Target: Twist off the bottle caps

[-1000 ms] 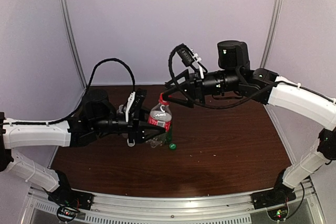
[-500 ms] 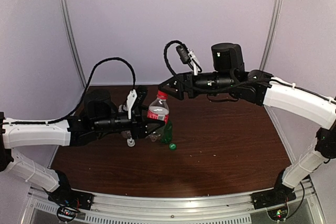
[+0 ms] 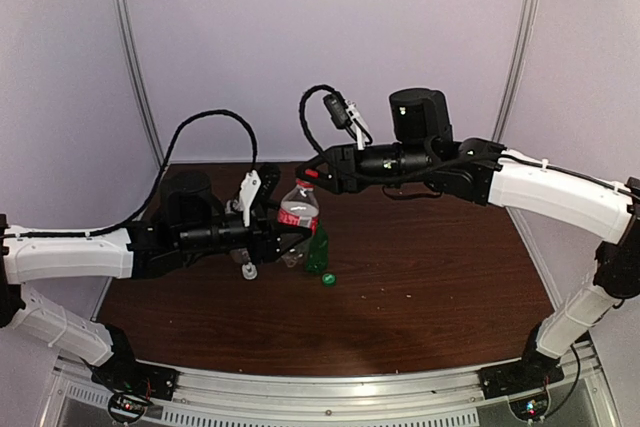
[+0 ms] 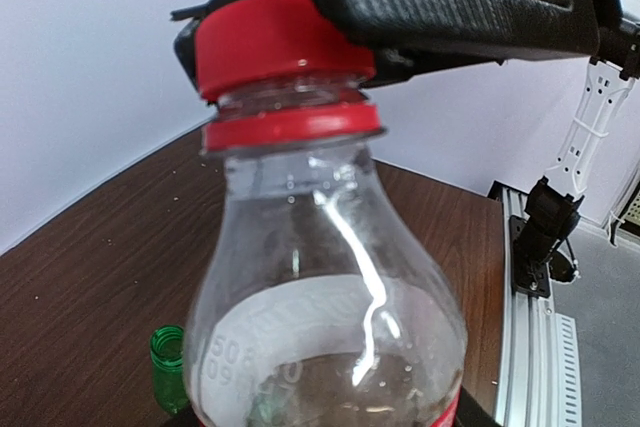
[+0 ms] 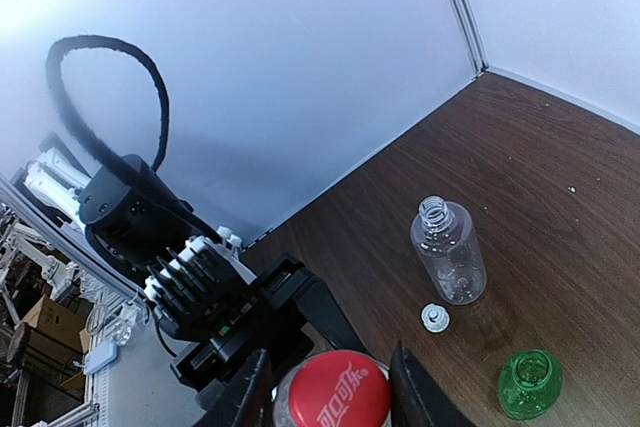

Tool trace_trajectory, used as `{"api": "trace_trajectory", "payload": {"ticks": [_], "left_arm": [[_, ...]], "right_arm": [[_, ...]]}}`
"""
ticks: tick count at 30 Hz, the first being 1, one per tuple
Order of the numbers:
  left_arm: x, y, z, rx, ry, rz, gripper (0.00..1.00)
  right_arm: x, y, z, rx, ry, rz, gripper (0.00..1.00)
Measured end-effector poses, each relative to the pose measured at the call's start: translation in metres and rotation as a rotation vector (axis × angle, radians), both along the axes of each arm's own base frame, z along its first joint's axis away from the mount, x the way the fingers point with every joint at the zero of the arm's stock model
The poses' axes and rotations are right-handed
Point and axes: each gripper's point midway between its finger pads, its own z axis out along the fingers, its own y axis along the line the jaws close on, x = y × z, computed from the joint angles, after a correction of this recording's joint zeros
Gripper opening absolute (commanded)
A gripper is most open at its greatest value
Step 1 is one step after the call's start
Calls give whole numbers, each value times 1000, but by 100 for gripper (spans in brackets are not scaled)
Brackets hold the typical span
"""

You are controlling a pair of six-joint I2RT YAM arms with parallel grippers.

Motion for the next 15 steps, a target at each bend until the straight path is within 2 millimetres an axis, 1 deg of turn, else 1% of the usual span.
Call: {"api": "trace_trajectory", "payload": {"ticks": [3, 11, 15], "left_arm": [[1, 1, 0, 0, -1, 5, 29], [1, 2, 3, -2, -5, 12, 29], [0, 3, 4, -2, -9, 9, 29]], "right_arm": [[0, 1, 0, 2, -1, 2, 40], [1, 3, 0, 6, -13, 7, 20], [-1, 4, 2, 6, -43, 24, 16]]}}
